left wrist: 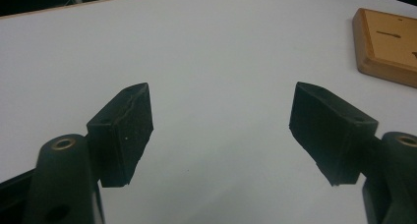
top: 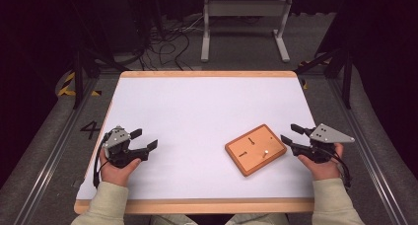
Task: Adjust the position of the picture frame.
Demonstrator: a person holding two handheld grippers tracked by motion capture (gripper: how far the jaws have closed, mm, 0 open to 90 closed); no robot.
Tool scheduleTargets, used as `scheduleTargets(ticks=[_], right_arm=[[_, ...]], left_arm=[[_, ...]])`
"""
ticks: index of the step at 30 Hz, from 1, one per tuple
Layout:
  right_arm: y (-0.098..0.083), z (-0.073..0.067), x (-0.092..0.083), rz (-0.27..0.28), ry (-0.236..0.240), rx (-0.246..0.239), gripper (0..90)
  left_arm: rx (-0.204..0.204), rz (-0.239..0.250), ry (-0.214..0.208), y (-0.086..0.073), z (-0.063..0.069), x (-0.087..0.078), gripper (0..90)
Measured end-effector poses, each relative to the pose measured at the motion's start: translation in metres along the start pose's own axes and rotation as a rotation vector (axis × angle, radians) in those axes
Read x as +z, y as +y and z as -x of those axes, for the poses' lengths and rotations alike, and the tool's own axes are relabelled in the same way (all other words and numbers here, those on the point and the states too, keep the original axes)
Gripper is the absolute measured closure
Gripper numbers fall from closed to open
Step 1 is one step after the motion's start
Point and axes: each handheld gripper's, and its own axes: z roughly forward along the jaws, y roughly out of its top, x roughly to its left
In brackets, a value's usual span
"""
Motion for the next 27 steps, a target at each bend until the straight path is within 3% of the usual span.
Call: scheduleTargets(ticks=[20,27], right_arm=[[0.004,0.003,-0.003,-0.040,-0.016,0.034,47.3],[-0.006,0.009,0.009,-0.139,-0.007,0.108,49.0]], left_arm=[[0.002,-0.004,0.003,0.001,0.001,0.002,24.9],[0.000,-0.007,0.005,0.000,0.001,0.002,24.8]])
